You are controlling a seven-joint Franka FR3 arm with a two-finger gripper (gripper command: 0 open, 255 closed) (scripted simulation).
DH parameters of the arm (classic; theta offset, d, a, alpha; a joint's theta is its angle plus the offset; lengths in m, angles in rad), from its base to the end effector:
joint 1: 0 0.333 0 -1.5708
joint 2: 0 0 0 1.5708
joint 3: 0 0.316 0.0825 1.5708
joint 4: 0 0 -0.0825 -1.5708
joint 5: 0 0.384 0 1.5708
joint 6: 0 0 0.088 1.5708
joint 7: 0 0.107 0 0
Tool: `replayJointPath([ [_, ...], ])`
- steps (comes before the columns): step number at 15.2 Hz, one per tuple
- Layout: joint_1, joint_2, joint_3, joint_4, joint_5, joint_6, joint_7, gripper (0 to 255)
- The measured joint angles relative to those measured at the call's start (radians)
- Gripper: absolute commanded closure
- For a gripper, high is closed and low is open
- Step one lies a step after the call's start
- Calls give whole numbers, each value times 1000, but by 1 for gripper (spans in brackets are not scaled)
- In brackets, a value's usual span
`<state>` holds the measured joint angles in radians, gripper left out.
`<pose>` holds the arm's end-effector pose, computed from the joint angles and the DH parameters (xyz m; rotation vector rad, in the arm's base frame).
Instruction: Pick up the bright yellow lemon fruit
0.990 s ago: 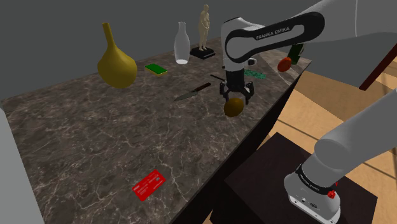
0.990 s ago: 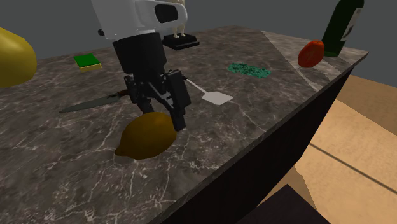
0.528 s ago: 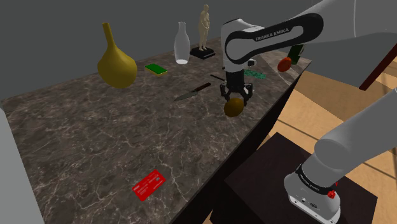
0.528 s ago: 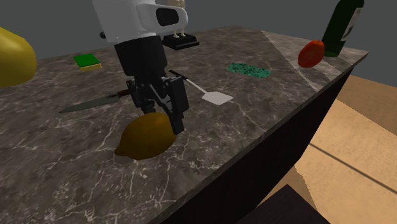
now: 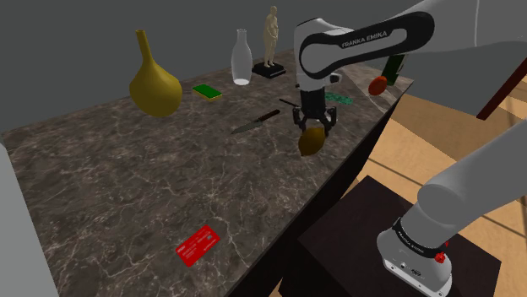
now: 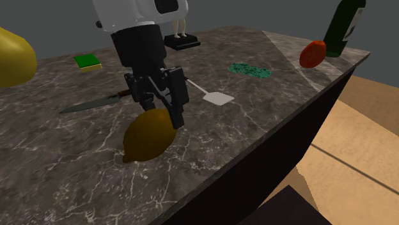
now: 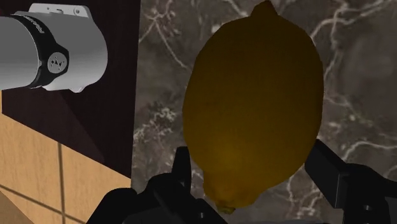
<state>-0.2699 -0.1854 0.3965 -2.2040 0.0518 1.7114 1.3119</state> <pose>0.4530 0.0668 0.4314 2.3756 -1.6577 -0.3330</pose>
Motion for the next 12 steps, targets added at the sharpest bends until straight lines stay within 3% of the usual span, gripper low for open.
replayJointPath([
  [12, -3, -35, -11, 123, 5, -155, -11, 255],
])
